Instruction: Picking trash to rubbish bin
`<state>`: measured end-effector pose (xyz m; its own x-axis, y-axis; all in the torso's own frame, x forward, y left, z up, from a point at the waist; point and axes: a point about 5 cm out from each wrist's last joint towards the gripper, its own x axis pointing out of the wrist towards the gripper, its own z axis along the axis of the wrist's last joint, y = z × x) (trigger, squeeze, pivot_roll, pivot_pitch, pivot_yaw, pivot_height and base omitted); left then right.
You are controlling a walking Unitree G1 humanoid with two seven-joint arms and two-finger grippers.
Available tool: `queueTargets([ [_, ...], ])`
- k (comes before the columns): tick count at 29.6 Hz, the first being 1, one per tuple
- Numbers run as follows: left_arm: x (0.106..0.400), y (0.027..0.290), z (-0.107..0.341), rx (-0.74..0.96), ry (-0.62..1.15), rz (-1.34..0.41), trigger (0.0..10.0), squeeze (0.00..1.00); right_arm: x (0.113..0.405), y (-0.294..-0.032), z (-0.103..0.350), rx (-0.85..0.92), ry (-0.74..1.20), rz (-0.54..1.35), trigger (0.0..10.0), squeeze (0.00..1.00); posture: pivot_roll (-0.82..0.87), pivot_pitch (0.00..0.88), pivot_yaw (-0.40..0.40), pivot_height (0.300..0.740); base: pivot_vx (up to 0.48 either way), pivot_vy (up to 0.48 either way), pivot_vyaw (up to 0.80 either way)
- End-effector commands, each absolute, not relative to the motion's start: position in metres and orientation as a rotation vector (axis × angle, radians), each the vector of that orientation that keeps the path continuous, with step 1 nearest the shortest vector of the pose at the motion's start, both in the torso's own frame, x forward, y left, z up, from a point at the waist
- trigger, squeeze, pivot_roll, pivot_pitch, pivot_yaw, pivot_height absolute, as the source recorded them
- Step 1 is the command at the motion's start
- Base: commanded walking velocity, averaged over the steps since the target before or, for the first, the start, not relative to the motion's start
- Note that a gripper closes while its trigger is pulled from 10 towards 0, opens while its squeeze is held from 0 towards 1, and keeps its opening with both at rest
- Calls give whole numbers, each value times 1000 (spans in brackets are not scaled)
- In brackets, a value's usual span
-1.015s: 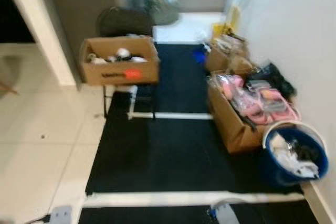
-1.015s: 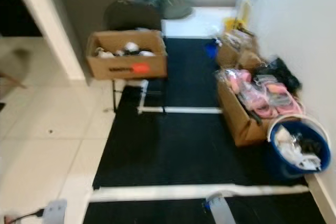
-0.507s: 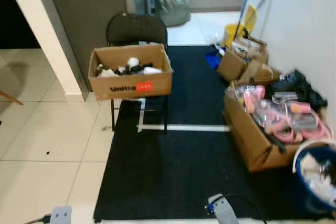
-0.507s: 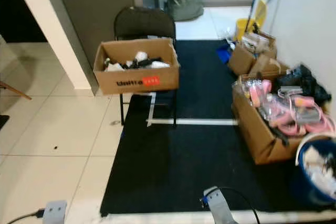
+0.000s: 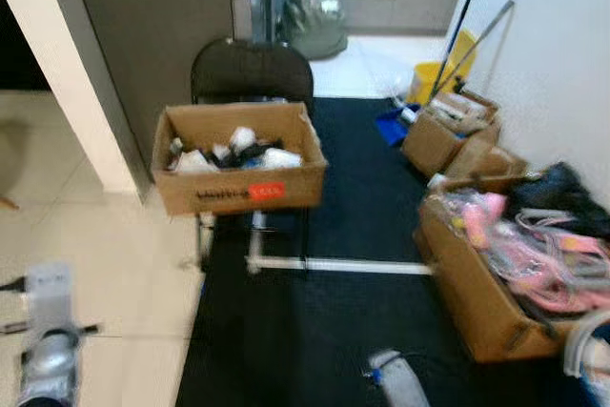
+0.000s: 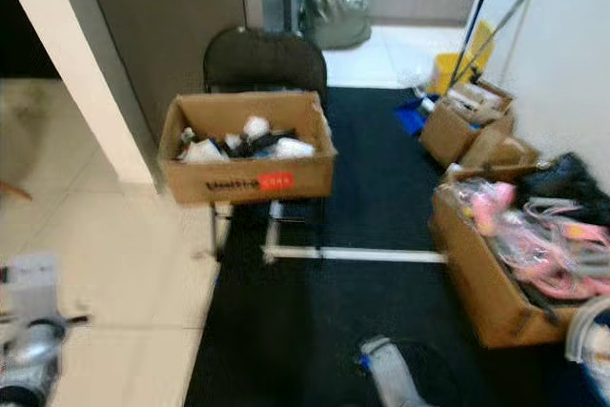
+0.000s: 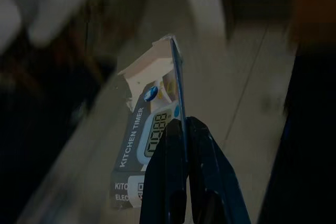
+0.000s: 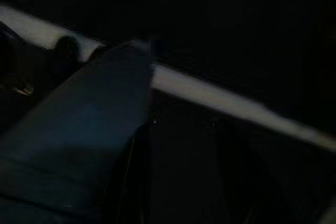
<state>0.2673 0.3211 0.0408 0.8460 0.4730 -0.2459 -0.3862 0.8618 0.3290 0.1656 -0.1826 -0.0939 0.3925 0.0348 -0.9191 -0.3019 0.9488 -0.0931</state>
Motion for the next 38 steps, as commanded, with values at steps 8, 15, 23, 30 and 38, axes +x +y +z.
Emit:
queueTargets([
  [8, 320, 278, 128, 366, -86, 229, 10000, 0, 167, -181, -93, -274, 1149, 230, 10000, 0, 114, 22, 14, 740, 457, 0, 0],
  [15, 328, 222, 148, 327, -248, -82, 10000, 0, 168, -180, -93, -286, 1148, 242, 10000, 0, 115, 25, 15, 740, 452, 0, 0],
  [23, 319, 194, 135, 271, -204, -264, 10000, 0, 168, -178, -93, -287, 1148, 243, 10000, 0, 100, 22, 24, 740, 432, 0, 0],
  [30, 317, 196, 130, 206, -175, -311, 10000, 0, 165, -180, -95, -287, 1159, 236, 10000, 0, 92, 23, 27, 740, 397, 0, 0],
  [38, 294, 174, 115, 15, -123, -609, 10000, 1000, 163, -180, -96, -280, 1163, 226, 10000, 0, 89, 24, 36, 740, 0, 0, 0],
])
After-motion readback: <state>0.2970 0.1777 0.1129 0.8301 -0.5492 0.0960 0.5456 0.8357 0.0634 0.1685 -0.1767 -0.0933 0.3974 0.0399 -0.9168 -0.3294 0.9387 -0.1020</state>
